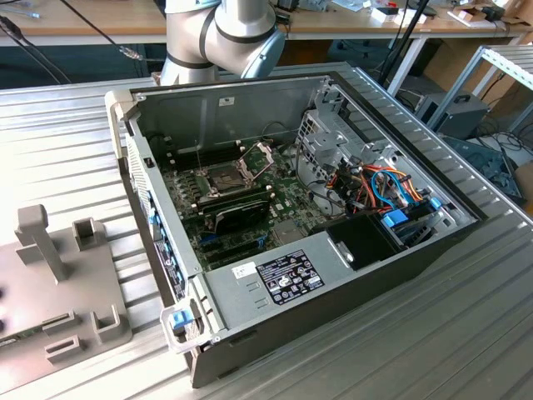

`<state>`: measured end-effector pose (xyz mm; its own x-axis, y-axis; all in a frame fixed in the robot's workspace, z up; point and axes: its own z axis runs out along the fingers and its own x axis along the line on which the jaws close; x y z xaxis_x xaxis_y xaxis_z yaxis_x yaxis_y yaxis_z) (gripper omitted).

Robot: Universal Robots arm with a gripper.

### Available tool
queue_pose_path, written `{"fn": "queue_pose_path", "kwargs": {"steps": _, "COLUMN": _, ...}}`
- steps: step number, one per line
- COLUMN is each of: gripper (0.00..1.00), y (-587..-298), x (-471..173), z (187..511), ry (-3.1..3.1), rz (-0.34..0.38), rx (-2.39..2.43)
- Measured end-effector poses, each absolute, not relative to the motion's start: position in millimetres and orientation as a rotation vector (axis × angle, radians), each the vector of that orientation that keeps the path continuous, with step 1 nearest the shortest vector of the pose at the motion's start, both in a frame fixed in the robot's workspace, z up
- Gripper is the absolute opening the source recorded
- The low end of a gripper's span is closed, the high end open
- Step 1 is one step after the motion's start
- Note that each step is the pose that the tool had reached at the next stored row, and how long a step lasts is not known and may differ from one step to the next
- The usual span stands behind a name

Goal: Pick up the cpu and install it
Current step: 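Pick up the cpu and move it towards the insertion slot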

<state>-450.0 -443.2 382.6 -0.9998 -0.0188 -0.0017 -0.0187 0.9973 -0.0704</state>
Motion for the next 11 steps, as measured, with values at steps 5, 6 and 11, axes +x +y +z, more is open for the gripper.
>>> {"fn": "queue_pose_path", "kwargs": {"steps": 5, "gripper": 0.55, "y": -443.3, "x": -447.5, "z": 382.4, "ry": 3.137, "rz": -0.11, "rx": -0.03}}
{"fn": "queue_pose_path", "kwargs": {"steps": 6, "gripper": 0.55, "y": -443.3, "x": -446.7, "z": 382.4, "ry": 3.137, "rz": -0.11, "rx": -0.03}}
{"fn": "queue_pose_path", "kwargs": {"steps": 11, "gripper": 0.55, "y": -443.3, "x": -441.9, "z": 382.4, "ry": 3.137, "rz": -0.11, "rx": -0.029}}
